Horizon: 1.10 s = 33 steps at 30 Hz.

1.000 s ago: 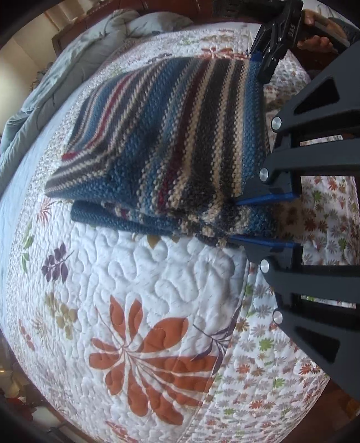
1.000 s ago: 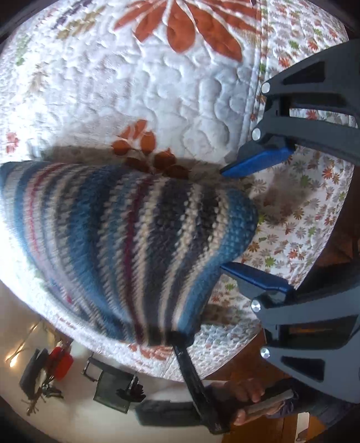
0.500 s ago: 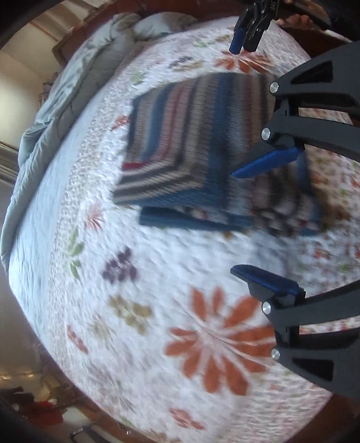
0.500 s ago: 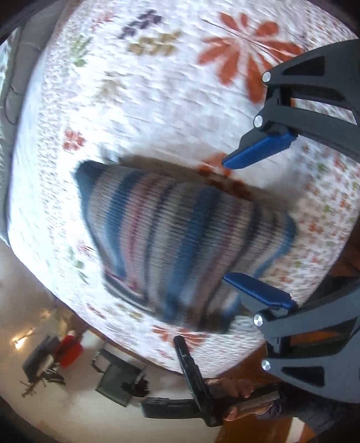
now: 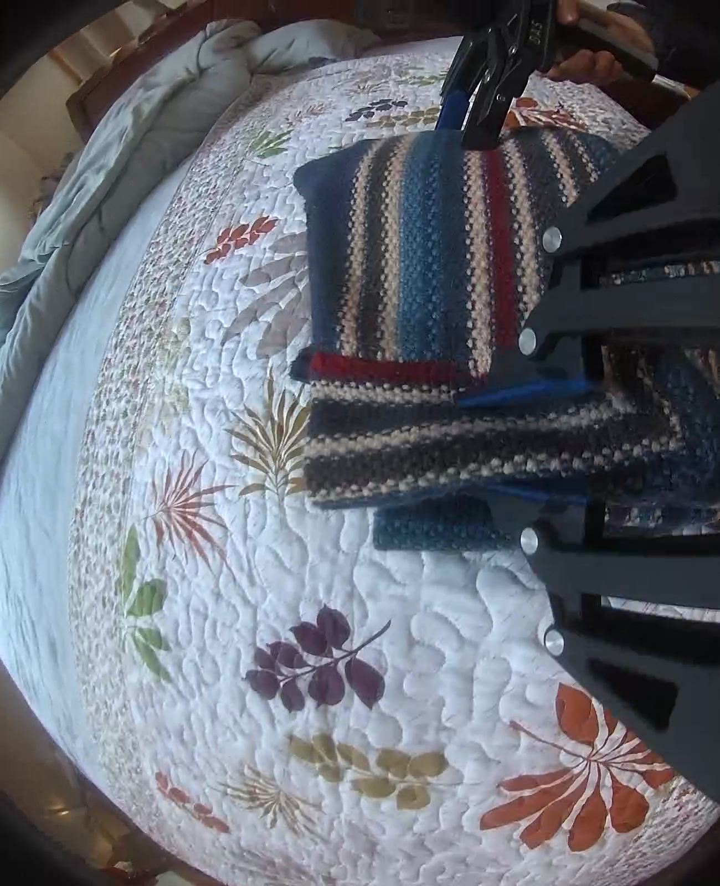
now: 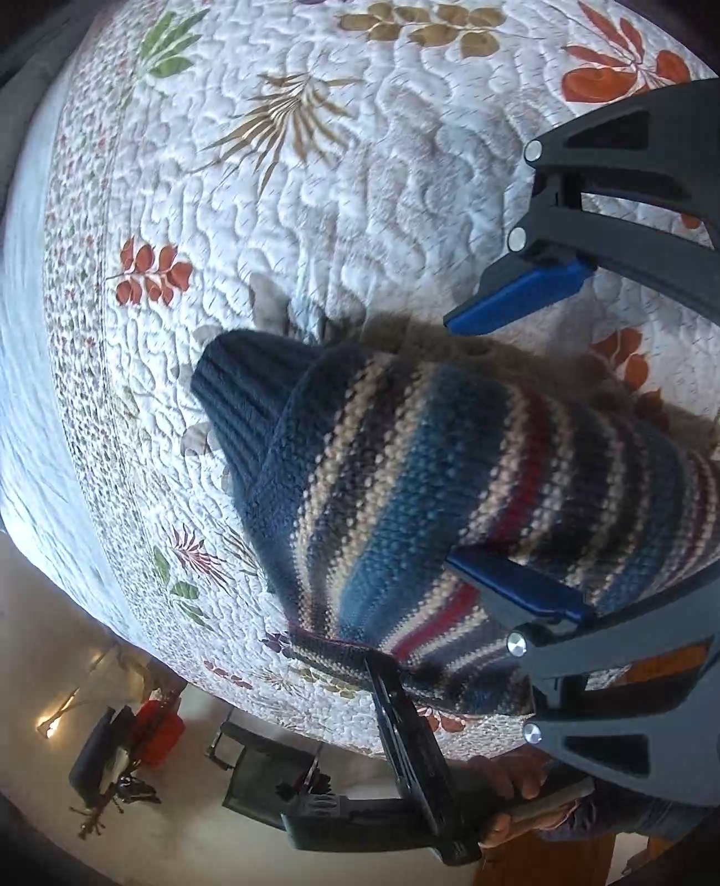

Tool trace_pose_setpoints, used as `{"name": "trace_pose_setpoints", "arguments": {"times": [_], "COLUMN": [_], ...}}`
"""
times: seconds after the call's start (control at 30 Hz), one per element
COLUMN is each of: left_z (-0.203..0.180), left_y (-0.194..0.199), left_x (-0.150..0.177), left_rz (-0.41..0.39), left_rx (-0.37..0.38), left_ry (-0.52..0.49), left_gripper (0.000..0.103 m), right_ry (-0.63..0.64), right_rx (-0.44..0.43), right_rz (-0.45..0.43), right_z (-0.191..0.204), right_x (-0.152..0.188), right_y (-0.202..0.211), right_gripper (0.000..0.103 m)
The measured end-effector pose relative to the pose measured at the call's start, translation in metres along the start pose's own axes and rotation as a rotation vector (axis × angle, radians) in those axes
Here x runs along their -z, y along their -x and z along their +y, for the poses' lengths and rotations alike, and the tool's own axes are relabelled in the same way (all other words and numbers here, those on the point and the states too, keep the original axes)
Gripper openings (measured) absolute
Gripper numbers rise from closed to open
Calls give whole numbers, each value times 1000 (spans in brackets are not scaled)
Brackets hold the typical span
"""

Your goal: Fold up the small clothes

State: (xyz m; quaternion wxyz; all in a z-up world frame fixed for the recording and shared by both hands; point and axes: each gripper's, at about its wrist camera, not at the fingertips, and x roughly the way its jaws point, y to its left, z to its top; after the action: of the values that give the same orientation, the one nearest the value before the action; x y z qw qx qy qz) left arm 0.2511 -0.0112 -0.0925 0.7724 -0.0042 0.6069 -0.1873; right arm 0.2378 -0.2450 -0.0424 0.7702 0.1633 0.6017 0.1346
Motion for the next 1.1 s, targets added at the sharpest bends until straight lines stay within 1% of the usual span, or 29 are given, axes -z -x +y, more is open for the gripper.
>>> {"name": "trace_pose_setpoints", "arguments": {"times": [0.07, 0.13, 0.2, 0.3, 0.33, 0.37, 0.4, 0.43, 0.47, 0.57, 0.67, 0.77, 0.87, 0.97, 1.1], "left_z": [2, 9, 21, 29, 28, 27, 25, 24, 23, 23, 23, 20, 15, 14, 16], "left_y": [-3, -3, -8, -10, -7, -3, 3, 6, 10, 18, 19, 15, 3, -5, -15], "left_x": [-3, -1, 0, 1, 2, 4, 8, 12, 16, 36, 54, 66, 71, 71, 70], "left_rz": [-4, -10, -2, 1, -7, -17, -31, -40, -47, -48, -28, -34, -27, -45, -34], "left_rx": [-10, -14, 4, 44, 49, 40, 6, -25, -42, -18, 3, 15, 28, 36, 73], "left_ry": [-9, 4, 39, 72, 68, 59, 48, 38, 24, -12, -19, -42, -73, -58, -53], "left_gripper": [18, 17, 17, 18, 23, 35, 44, 65, 76, 87, 90, 92, 94, 97, 99], "right_ry": [11, 24, 32, 6, 1, 4, 13, 18, 20, 14, 12, 29, 46, 33, 27], "right_rx": [2, 9, 8, -23, -32, -32, -31, -31, -33, -66, -104, -130, -136, -161, -196], "right_rz": [-10, -16, -15, -9, -13, -15, -15, -14, -12, 0, 6, 21, 34, 37, 39], "right_z": [5, 9, 11, 6, 4, 3, 3, 3, 2, -1, 1, 6, 10, 9, 5], "right_x": [0, -1, -2, -2, -1, 1, 4, 7, 11, 24, 35, 46, 55, 58, 59], "right_y": [0, -1, -3, -5, -4, -3, 0, 1, 3, 8, 11, 10, 4, 0, -6], "right_gripper": [79, 79, 79, 79, 79, 80, 81, 82, 82, 83, 84, 87, 89, 90, 91]}}
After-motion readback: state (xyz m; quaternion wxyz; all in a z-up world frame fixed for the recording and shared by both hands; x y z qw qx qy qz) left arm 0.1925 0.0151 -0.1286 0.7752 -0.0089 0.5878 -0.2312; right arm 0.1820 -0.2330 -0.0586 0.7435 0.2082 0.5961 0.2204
